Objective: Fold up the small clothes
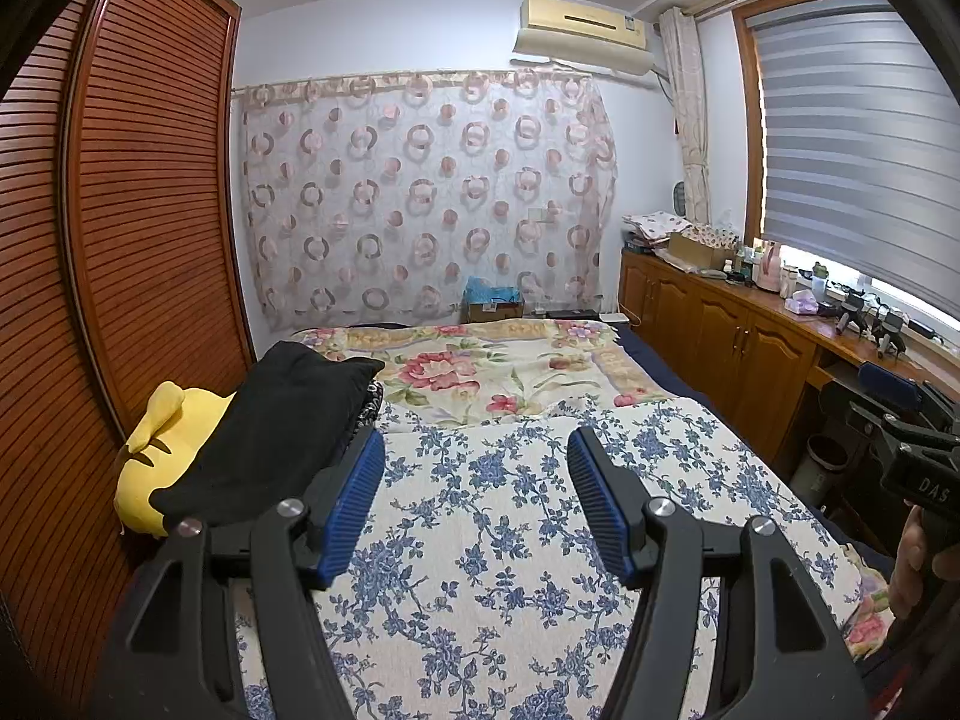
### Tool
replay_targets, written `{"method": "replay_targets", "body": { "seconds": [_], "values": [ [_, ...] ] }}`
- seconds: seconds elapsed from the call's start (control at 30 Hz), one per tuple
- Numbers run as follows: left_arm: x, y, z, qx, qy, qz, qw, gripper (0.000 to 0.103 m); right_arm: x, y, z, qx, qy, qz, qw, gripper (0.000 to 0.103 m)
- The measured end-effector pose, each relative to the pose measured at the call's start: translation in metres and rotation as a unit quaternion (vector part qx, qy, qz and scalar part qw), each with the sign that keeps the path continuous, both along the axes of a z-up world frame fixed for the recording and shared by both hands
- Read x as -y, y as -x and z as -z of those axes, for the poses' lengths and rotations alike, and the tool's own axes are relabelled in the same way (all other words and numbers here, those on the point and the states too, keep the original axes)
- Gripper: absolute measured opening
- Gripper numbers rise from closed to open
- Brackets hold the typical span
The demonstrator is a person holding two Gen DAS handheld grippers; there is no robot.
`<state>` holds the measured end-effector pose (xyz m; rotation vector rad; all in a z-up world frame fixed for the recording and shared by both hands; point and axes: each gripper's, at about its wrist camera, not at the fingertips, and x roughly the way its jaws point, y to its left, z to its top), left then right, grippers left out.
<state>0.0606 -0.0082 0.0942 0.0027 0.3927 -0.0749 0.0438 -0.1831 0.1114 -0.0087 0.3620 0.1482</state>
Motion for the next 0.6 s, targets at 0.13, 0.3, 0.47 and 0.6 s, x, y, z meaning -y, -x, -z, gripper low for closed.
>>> {"method": "replay_targets", "body": {
  "seconds": [0.13,0.3,0.47,0.6],
  "values": [
    [-0.0004,0.0003,-0.0001,0.000,0.000,-0.001,1.0000,0.064,0.0000,-0.0001,-0.0007,0.000,0.000,0.000,1.000,0.089],
    [-0.0008,-0.0003,-0.0005,0.000,0.000,0.000,1.0000,0.064,0.0001,0.0000,-0.0007,-0.001,-0.001,0.001,1.000,0.089],
    [-0.0011,-0.0005,-0.0008,0.000,0.000,0.000,1.0000,0.064,0.0004,-0.0002,-0.0015,-0.001,-0.001,0.000,1.000,0.089],
    [-0.0012,-0.0005,-0.0010,0.000,0.000,0.000,1.0000,0.064,0.0004,0.0001,-0.0009,-0.001,-0.001,0.000,1.000,0.089]
  ]
}}
